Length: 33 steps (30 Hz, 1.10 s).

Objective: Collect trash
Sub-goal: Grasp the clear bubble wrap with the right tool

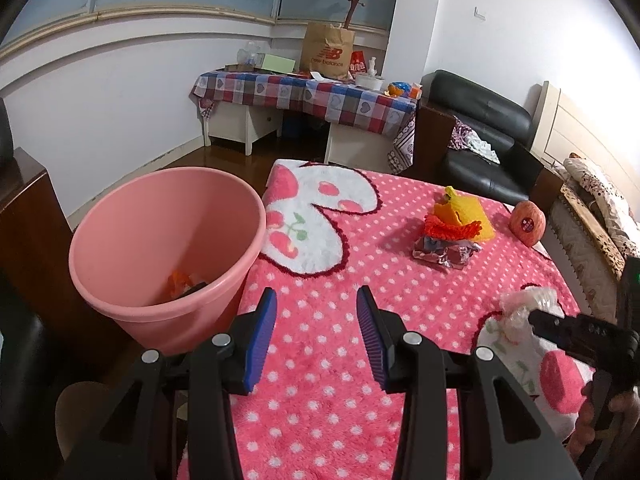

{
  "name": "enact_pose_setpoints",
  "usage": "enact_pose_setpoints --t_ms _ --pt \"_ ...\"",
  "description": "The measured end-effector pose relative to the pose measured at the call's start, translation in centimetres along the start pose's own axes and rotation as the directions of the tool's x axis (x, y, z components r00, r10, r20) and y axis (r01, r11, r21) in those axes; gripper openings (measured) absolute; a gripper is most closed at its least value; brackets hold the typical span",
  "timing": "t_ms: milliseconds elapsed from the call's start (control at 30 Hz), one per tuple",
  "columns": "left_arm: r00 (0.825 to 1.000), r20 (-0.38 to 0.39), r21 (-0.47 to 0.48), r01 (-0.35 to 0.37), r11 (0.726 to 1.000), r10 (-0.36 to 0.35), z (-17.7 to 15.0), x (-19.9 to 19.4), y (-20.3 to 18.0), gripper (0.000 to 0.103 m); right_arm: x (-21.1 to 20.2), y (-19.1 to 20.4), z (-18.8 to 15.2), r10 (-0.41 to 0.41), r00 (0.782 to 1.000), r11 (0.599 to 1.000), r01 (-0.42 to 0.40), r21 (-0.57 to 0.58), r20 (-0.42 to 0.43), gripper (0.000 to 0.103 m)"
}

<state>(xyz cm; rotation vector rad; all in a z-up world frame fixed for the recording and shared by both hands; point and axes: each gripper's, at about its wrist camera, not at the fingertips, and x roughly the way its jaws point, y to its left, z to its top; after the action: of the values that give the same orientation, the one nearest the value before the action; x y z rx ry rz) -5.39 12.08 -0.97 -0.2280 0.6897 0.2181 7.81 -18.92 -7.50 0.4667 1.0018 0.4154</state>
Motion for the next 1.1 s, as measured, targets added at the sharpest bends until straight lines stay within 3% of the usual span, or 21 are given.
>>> enact_pose_setpoints --t_ms 200,467,533,567,733,933,1100 --pt "1.0 -0.007 -0.017 -0.01 1.0 0.01 -0.1 0.4 0.7 0.041 1.5 0.9 1.6 -0.01 1.0 1.0 0.01 -0.007 0.014 0.052" --pt "1.0 -0.023 -0.024 -0.014 1.0 0.014 0.0 1.2 1.0 0.041 3.1 2.8 1.1 -0.021 1.0 0.993 0.021 -0.113 0.004 0.052" --pt "1.0 -0.028 -0.022 -0.014 1.0 0.013 0.0 1.5 0.9 0.041 2.9 3.0 1.2 -0.016 1.0 0.991 0.018 -0.131 0.019 0.051" --pt "0.999 -0.031 -0.022 -0.012 1.0 0.011 0.1 1.7 0.8 0.041 2.8 3.1 1.2 -0.014 1.0 0.99 0.017 -0.139 0.025 0.045" --pt "0.999 -0.029 -0.023 0.04 0.999 -0.041 0.6 2.1 -0.3 0.041 1.5 3.6 1.2 0.017 0.998 0.981 -0.004 -0.192 0.068 0.039" --pt "0.994 -0.006 0.047 0.108 0.993 -0.108 2.0 2.5 -3.9 0.041 -0.6 3.8 1.1 -0.008 0.986 0.961 0.053 -0.273 0.164 0.039" --pt "0.983 -0.029 0.134 0.186 0.973 -0.184 3.4 3.8 -8.4 0.043 -0.6 2.2 1.4 0.036 0.985 0.978 0.0 -0.206 0.169 0.039"
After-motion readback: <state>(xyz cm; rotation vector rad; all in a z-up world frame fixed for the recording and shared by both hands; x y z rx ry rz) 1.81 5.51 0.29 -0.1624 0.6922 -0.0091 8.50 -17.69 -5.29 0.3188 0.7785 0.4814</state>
